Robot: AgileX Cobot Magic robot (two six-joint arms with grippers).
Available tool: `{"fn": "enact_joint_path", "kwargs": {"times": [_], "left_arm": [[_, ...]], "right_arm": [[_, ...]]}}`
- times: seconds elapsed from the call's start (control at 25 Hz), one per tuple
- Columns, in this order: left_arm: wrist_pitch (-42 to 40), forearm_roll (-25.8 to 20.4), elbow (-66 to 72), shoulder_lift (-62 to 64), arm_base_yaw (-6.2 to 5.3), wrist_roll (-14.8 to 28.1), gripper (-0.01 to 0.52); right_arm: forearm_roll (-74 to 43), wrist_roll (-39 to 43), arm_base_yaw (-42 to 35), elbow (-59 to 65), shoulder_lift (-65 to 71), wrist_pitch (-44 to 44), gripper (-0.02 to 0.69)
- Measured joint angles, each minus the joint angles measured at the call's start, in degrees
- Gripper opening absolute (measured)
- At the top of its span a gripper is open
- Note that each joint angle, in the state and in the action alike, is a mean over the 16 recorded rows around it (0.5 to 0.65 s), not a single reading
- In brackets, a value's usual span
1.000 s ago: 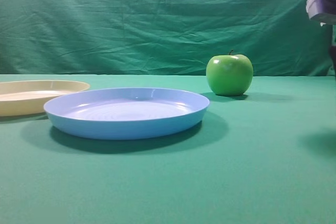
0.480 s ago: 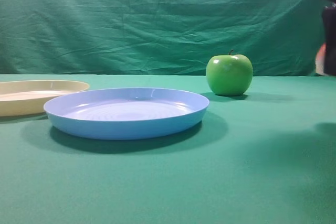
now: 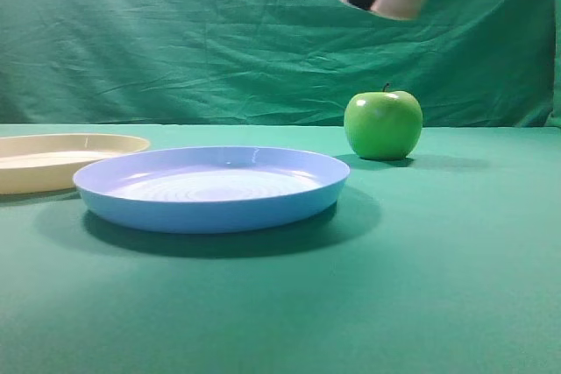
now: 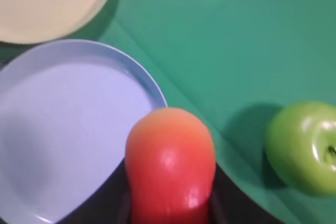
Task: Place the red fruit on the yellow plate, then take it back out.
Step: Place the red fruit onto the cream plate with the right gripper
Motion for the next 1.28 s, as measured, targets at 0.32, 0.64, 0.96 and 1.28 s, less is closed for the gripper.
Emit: {"fn": "enact_joint_path", "kwargs": {"times": [0.32,0.64,0.96,1.28], "left_arm": [[0.00,0.00,0.00,0.00,0.00,0.00,0.000],[0.00,0.00,0.00,0.00,0.00,0.00,0.000],[0.00,0.00,0.00,0.00,0.00,0.00,0.000],[0.00,0.00,0.00,0.00,0.00,0.00,0.000]], "right_arm": [[7.88,-4.41,4.87,-16.47,15.20,0.12,0.205],[16.79,-11.29,6.82,-24.83,25.97,-4.42,0.205],[20.58,-17.59,7.89,-26.32,30.17,-8.72,0.302],[20.48,-21.09,8.21,-26.54,30.86,-9.82,0.527]]}}
